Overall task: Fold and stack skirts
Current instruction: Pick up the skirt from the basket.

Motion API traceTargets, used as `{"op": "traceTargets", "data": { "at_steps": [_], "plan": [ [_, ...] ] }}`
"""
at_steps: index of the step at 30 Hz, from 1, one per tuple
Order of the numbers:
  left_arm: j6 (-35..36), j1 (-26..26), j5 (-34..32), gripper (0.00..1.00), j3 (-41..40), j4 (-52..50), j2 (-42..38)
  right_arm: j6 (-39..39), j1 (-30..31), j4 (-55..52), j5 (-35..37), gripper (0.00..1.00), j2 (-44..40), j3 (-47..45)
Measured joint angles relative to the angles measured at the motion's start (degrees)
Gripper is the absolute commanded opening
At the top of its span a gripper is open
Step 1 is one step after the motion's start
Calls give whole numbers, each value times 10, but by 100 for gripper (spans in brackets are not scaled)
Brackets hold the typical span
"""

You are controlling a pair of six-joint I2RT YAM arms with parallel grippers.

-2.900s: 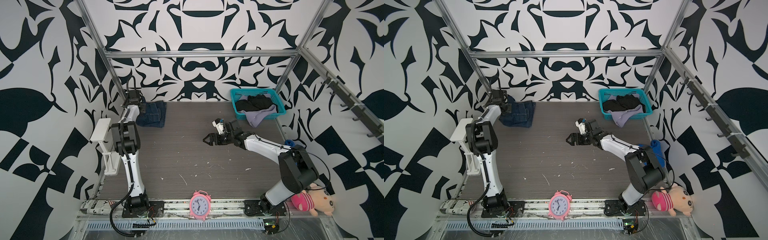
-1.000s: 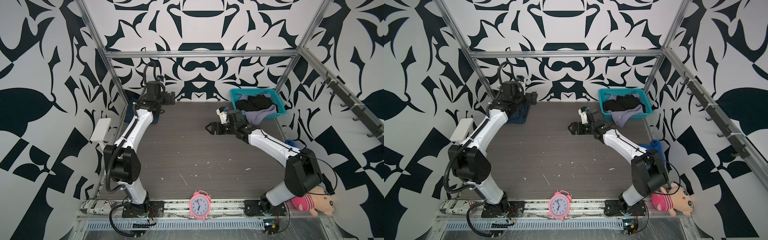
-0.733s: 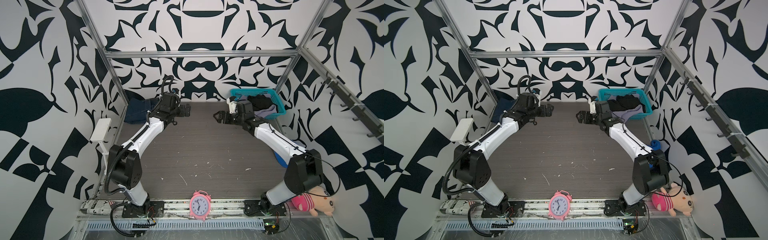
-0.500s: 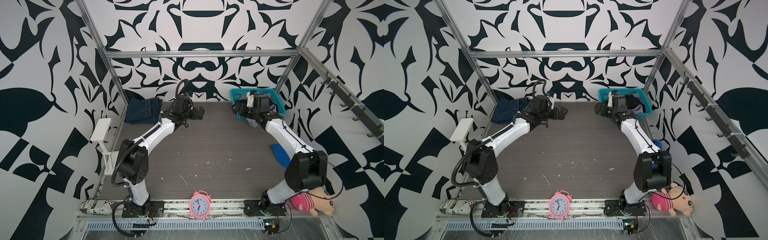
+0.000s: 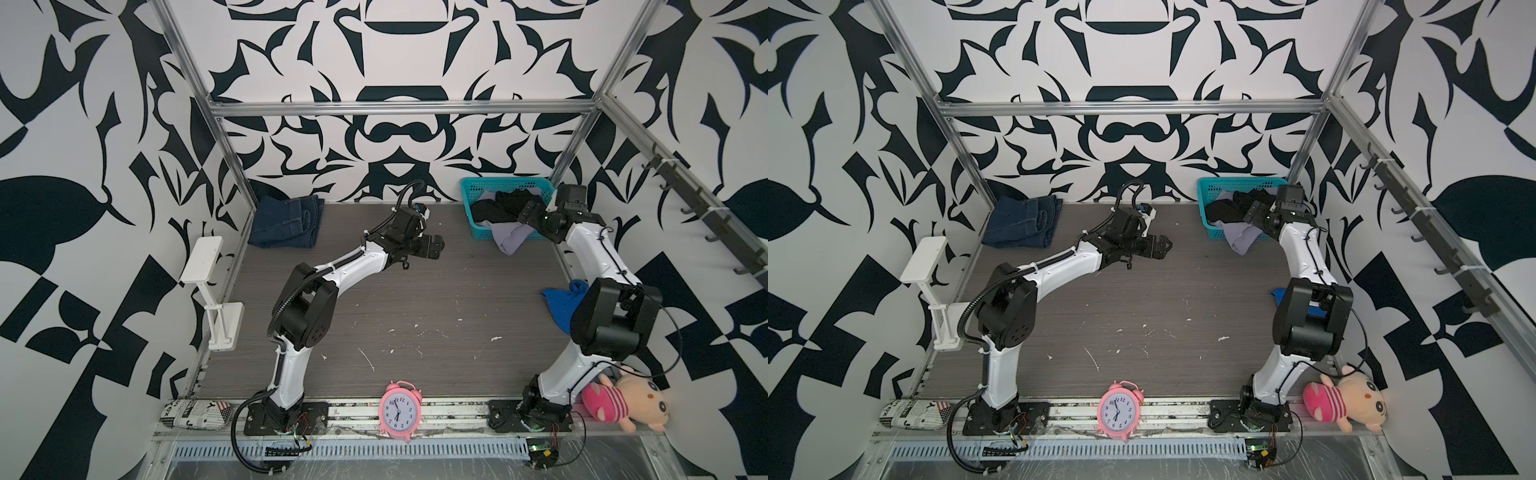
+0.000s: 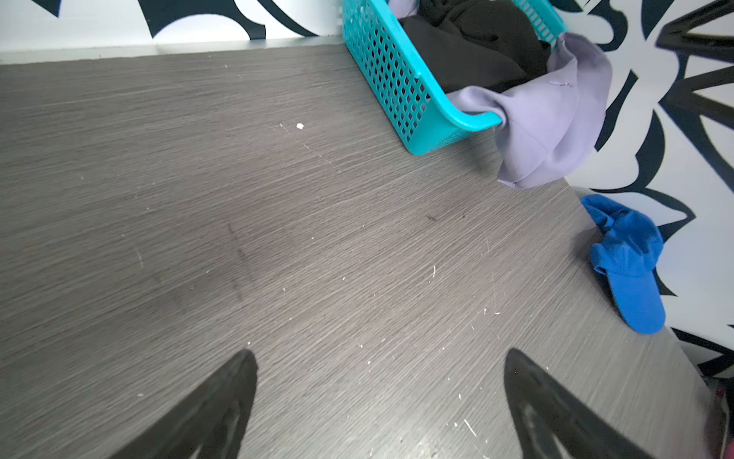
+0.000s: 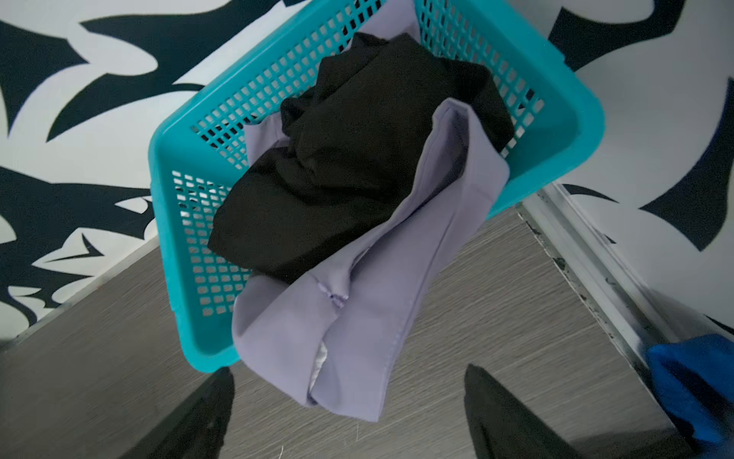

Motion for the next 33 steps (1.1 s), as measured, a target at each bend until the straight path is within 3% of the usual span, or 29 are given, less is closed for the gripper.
{"op": "traceTargets", "data": {
  "at_steps": [7, 12, 16, 23, 28, 33],
  "plan": [
    [1, 0, 0, 99, 0, 0, 0, -25, -6, -37, -31, 89, 64, 84],
    [0, 0, 0, 100, 0, 0, 0, -47, -2, -78, -38, 89, 143, 235],
    [-2, 0, 0, 99, 0, 0, 0, -59, 7, -88, -24, 90, 195, 297],
    [-3, 0, -1, 99, 0, -1, 0, -77, 25, -117, 18, 92, 337, 422],
    [-3, 0, -4, 99, -10, -4, -3, -89, 37, -157, 35, 93, 477, 587],
    [-3, 0, -5, 99, -10, -10, -3, -99, 43, -154, 42, 79, 528, 608]
  ]
}}
